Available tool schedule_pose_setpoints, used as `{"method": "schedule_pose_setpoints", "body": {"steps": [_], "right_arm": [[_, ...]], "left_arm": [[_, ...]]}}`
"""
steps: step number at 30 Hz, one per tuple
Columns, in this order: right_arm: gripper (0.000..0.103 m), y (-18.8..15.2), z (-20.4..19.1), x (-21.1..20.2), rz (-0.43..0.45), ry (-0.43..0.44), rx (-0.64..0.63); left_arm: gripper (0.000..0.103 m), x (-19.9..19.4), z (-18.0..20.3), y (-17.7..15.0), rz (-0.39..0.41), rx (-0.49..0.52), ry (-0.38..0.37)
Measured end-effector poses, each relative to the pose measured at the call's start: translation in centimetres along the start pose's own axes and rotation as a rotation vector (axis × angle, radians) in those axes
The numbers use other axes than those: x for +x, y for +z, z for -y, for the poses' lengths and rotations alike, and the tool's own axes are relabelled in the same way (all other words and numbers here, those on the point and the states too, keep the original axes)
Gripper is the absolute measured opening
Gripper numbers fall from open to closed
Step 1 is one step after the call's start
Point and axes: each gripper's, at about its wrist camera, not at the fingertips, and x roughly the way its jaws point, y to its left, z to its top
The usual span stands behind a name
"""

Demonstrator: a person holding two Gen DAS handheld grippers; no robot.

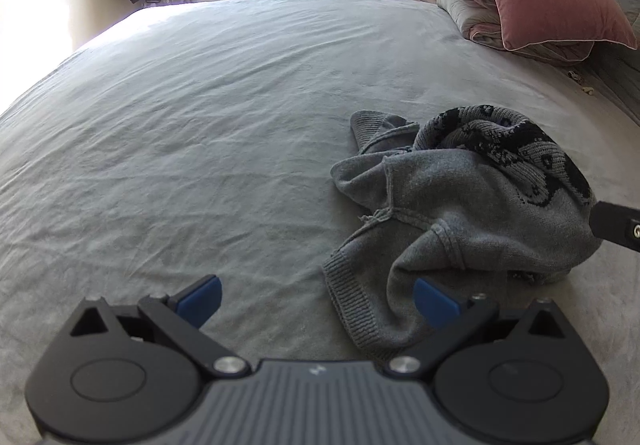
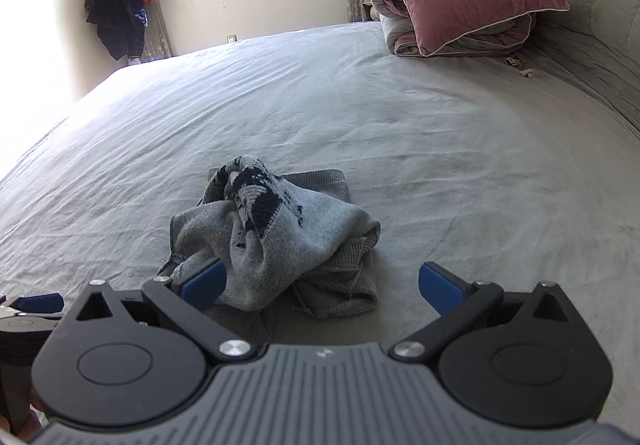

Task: Fold clothes

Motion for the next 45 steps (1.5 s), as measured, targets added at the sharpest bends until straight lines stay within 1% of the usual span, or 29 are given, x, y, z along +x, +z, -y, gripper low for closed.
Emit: {"method": "schedule_pose_setpoints", "body": {"steps": [4, 7, 11, 12, 14, 20, 21, 22, 23, 25, 26, 28, 31, 33, 37, 41, 42, 45], "right_arm": [[0.103, 0.0, 0.3, 1.9, 0.041, 0.036, 0.032], [0.103, -0.2, 0.9, 3.5, 0.052, 0.06, 0.072], [0.103, -0.5, 1.3, 5.7, -0.031, 0.075, 0.091], [0.103, -0.6, 1.4, 6.0, -0.047, 0.079, 0.093], [0.103, -0.9, 1.7, 6.0, -0.059, 0.086, 0.105], [0.103, -1.7, 2.5, 6.0, -0.094, 0.107, 0.143], [0.101, -1.9, 2.7, 6.0, -0.099, 0.111, 0.149], [0.091, -2.0, 2.8, 6.0, -0.105, 0.115, 0.155], [0.084, -2.1, 2.9, 5.9, -0.11, 0.119, 0.16], [0.059, -2.2, 2.5, 5.1, -0.099, 0.145, 0.141], [0.051, -2.2, 2.3, 4.6, -0.094, 0.158, 0.131], [0.016, -2.1, 1.9, 3.9, -0.084, 0.181, 0.102], [0.015, -2.0, 1.3, 2.9, -0.065, 0.201, 0.072], [0.015, -1.9, 1.4, 2.4, -0.062, 0.219, 0.077], [0.014, -1.3, 1.9, 1.3, -0.067, 0.321, 0.158], [0.014, -0.1, 2.0, -0.1, -0.036, 0.415, 0.213], [0.014, 0.0, 2.0, -0.3, -0.033, 0.434, 0.226], [0.014, 0.3, 1.7, -0.8, -0.036, 0.485, 0.266]], "left_arm": [[0.103, 2.2, 0.3, -0.1, 0.024, -0.003, -0.031], [0.103, 3.7, -0.2, -0.1, 0.004, -0.036, -0.085], [0.103, 5.3, -0.4, -0.8, -0.03, -0.067, -0.126], [0.103, 5.5, -0.3, -1.0, -0.027, -0.054, -0.129], [0.103, 5.5, 0.2, -1.2, -0.008, -0.006, -0.125], [0.103, 5.0, 0.1, -1.1, -0.015, 0.01, -0.118], [0.102, 4.8, -0.1, -1.0, -0.01, 0.007, -0.125], [0.102, 4.5, -0.2, -1.0, -0.005, 0.001, -0.135], [0.102, 4.3, -0.4, -1.0, 0.0, -0.005, -0.151], [0.102, 3.9, -0.7, -1.1, 0.009, -0.014, -0.189], [0.102, 3.6, -0.8, -1.1, 0.015, -0.017, -0.206], [0.102, 3.1, -0.9, -1.3, 0.025, -0.023, -0.239], [0.102, 2.0, -1.1, -1.4, 0.051, -0.029, -0.281], [0.102, 1.1, -1.3, -1.5, 0.076, -0.036, -0.318], [0.102, -0.7, -1.3, -1.9, 0.115, -0.02, -0.406], [0.102, -2.4, -0.6, -2.7, 0.146, 0.009, -0.508], [0.102, -2.7, -0.3, -2.8, 0.161, 0.023, -0.519], [0.102, -3.5, 0.9, -3.3, 0.22, 0.079, -0.521]]}}
